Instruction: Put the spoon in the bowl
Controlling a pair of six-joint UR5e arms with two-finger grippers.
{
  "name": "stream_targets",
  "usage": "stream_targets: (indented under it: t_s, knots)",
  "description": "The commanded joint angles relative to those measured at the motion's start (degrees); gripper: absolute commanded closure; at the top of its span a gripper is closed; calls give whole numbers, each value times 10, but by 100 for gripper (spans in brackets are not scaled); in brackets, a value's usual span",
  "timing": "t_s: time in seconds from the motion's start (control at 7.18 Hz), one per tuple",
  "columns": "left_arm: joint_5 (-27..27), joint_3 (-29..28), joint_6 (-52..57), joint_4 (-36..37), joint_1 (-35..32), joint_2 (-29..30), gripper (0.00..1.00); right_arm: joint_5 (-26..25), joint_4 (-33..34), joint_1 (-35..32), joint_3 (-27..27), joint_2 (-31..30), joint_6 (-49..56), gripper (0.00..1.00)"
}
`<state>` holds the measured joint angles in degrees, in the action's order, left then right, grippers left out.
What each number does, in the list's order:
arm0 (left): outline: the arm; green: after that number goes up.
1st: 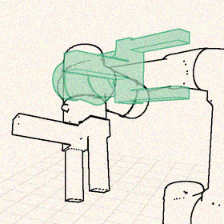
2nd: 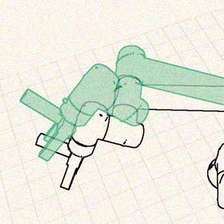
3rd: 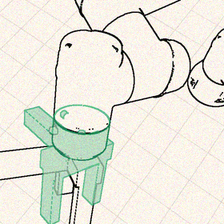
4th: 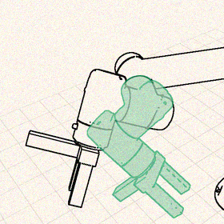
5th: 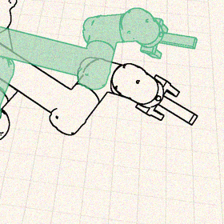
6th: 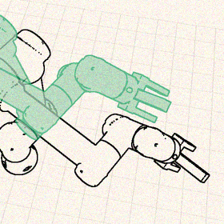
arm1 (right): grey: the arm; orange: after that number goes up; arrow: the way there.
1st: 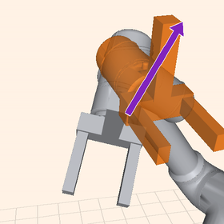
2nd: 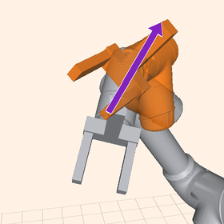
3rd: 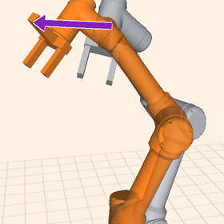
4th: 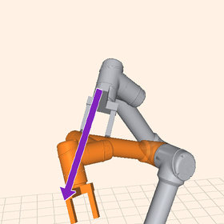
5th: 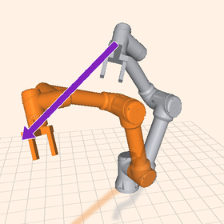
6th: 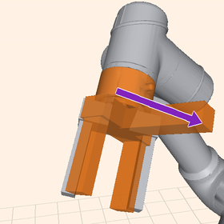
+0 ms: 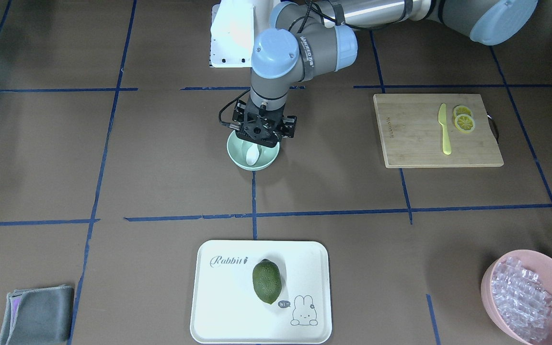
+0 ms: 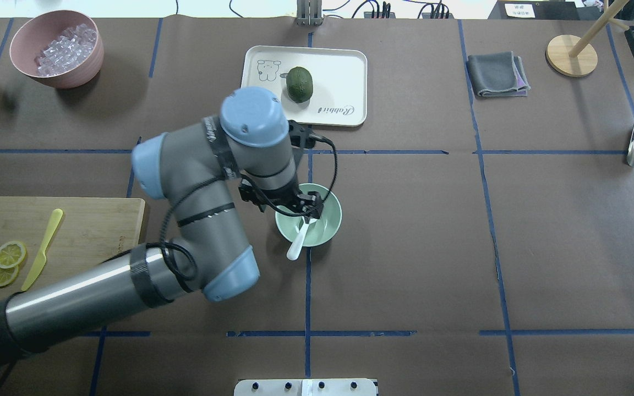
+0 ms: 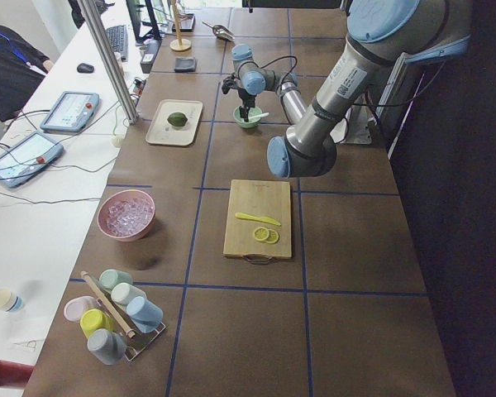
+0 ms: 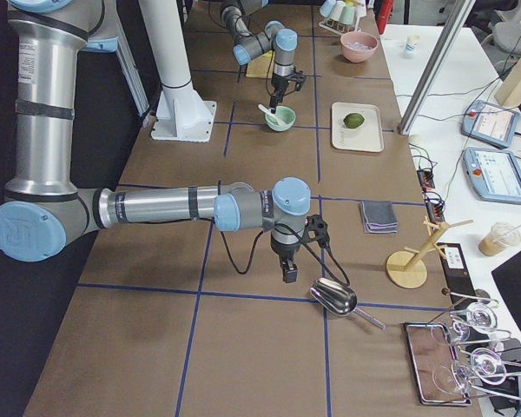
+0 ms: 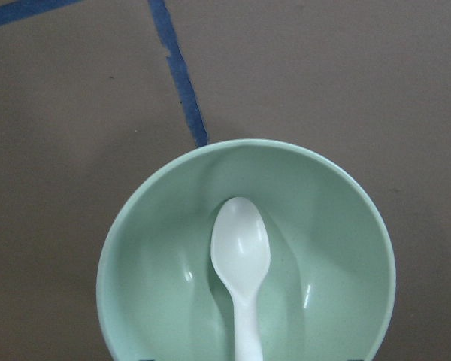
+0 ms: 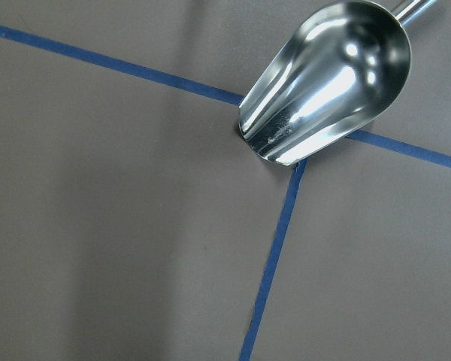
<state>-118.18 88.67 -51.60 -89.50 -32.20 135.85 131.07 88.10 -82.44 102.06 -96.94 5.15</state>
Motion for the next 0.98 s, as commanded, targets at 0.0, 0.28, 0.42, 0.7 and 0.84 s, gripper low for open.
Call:
stream_targets:
  t_s: [0.0,0.28,0.42,0.7,0.84]
  knots:
    - [-35,55,50,1,-57,-71,0,0,0,0,-1,2,-1,0]
    - [-41,103,179,45,-111,-123,0,1,0,0,-1,2,-1,0]
    - [-42,133,232,56,-144,-163,0,1,0,0,0,-2,-1,0]
    - [-90,182,332,57,-251,-279,0,0,-2,0,-5,-2,0,0]
    - [-159,181,379,56,-335,-336,0,-1,-3,0,-9,-1,1,0]
